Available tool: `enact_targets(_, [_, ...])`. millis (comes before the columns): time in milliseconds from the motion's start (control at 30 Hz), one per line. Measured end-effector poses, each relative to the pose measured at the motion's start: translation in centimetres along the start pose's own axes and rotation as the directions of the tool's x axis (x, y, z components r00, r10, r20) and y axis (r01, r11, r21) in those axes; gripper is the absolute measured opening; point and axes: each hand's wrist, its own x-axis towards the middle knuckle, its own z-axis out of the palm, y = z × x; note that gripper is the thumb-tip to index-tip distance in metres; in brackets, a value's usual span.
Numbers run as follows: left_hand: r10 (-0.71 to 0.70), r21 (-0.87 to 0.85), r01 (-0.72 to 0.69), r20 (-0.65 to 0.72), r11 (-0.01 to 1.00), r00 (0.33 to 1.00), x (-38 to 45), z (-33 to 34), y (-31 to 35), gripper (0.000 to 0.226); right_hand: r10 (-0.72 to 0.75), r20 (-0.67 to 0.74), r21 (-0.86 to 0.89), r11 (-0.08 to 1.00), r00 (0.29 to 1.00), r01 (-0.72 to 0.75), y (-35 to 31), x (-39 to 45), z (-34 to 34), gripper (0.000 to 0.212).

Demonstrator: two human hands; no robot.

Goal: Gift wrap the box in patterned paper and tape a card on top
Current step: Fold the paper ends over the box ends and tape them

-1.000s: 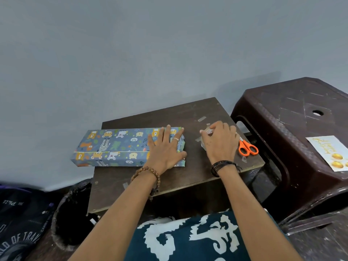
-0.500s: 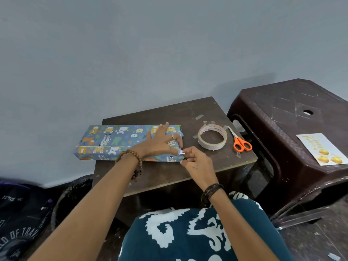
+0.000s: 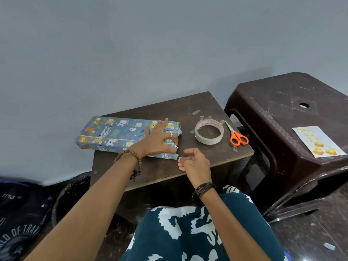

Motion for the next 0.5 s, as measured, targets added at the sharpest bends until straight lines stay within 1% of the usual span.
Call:
enact_targets(200, [-0.027, 0.035, 0.029, -0.046, 0.999, 0.999, 0.2, 0.6, 0.5, 0.011, 0.089, -0.037, 0.124, 0.989, 0.995, -0.083, -0.4, 0.3, 0.8, 0.013])
enact_targets(233, [-0.031, 0.057, 0.034, -0.054, 0.998, 0.998, 0.3, 0.7, 0.5, 0.013, 0.091, -0.038, 0.121, 0.989, 0.995, -0.086, -0.5, 0.3, 0.9, 0.013])
enact_targets(367, [-0.038, 0.129, 0.046, -0.064, 0.991, 0.997, 0.4, 0.9, 0.5, 0.036, 0.053, -0.046, 0.071, 0.996, 0.998, -0.049, -0.6, 0.3, 1.3, 0.016])
enact_targets(500, [-0.036, 0.138, 0.043, -0.053, 0.989, 0.998, 0.4, 1.0, 0.4, 0.042, 0.028, -0.073, 0.075, 0.997, 0.997, -0.022, -0.6, 0.2, 1.7, 0.015])
